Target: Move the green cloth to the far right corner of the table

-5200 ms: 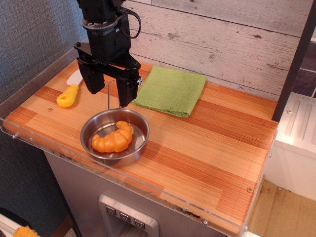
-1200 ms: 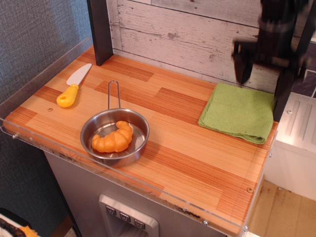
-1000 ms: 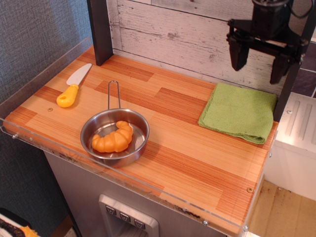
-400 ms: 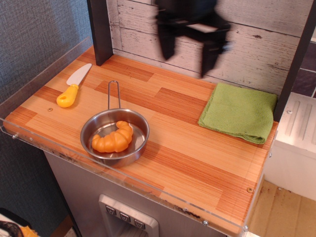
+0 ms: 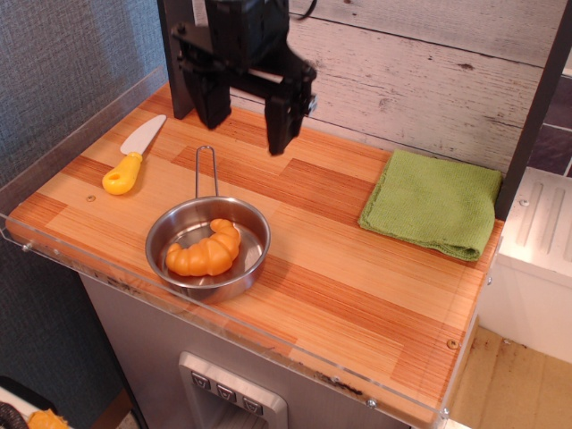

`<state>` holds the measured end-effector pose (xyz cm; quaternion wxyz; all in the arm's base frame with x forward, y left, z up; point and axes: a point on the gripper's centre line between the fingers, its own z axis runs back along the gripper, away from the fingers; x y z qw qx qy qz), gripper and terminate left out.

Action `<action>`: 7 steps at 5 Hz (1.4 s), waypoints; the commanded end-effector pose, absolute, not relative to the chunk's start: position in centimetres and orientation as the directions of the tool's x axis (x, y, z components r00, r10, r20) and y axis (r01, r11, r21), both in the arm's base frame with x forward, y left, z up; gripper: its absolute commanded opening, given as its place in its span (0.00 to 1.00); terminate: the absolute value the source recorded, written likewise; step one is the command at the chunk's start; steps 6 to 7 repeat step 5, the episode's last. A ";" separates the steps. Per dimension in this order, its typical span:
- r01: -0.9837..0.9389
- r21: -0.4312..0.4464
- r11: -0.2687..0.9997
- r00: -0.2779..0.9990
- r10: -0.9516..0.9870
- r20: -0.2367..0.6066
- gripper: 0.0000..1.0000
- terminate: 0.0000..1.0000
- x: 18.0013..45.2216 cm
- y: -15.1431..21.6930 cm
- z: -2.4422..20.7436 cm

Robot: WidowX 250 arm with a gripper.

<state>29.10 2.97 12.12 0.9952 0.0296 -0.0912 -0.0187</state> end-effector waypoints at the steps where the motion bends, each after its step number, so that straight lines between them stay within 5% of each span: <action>1: 0.016 0.094 0.995 0.988 -0.030 0.155 1.00 0.00 28.8 4.1 10.9; 4: 0.037 0.062 0.997 0.991 -0.044 0.126 1.00 0.00 28.3 3.8 10.4; 5: 0.037 0.062 0.997 0.991 -0.044 0.126 1.00 1.00 28.3 3.8 10.4; 7: 0.037 0.062 0.997 0.991 -0.044 0.126 1.00 1.00 28.3 3.8 10.4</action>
